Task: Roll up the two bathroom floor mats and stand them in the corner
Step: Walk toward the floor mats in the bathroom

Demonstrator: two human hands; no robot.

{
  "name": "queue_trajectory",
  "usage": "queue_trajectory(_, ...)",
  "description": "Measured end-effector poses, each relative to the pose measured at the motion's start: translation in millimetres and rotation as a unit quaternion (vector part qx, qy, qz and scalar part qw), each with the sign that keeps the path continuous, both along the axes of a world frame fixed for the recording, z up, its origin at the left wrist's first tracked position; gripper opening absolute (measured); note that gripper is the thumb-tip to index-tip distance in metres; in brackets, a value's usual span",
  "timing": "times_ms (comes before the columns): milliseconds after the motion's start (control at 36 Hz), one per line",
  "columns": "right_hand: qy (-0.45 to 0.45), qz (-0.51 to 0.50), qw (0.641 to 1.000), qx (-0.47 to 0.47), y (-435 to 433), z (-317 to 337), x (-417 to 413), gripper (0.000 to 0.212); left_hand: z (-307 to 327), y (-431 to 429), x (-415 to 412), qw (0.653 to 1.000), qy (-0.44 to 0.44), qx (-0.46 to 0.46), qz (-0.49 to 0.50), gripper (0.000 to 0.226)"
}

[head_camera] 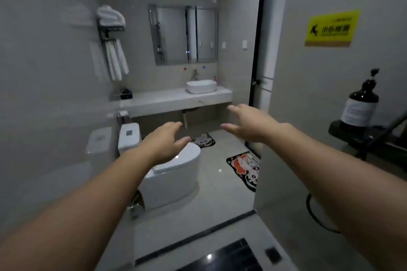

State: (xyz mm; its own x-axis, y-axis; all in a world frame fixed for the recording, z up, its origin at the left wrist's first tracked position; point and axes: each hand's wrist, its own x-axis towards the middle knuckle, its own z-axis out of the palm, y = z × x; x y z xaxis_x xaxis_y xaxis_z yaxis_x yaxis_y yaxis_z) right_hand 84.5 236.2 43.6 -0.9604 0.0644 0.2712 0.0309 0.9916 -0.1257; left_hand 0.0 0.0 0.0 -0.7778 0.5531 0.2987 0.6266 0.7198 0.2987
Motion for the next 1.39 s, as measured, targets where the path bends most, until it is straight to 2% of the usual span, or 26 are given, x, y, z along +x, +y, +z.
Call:
queue_trajectory(167,-0.028,-0.018,0.999,0.018,21.2,-41.1,-38.0,0.070,-36.5,35.5,-39.6,0.999,-0.021,-0.021,-0.011,0.063)
queue_trajectory(639,-0.114,-0.060,0.991,-0.032,97.8,-135.8,-195.7,0.068,-120.8,124.2,-202.9,0.992,-0.096,-0.050,-0.067,0.057)
queue_trajectory(778,-0.126,-0.071,0.988,-0.055,117.6,-158.8,-219.2,0.057,-142.7,133.0,-231.1,0.989,-0.108,-0.062,-0.074,0.057)
queue_trajectory(945,-0.168,-0.081,0.980,-0.064,147.6,-190.3,-235.6,0.066,-171.6,148.8,-251.1,0.984,-0.136,-0.078,-0.082,0.056)
queue_trajectory(1223,-0.224,-0.043,0.972,-0.048,219.7,-229.7,-293.6,0.057,-202.3,211.4,-293.7,0.982,-0.170,-0.070,-0.035,0.056)
queue_trajectory(1390,-0.228,-0.001,0.972,-0.048,264.5,-239.9,-338.5,0.048,-212.0,249.3,-318.5,0.980,-0.193,-0.055,0.001,0.057)
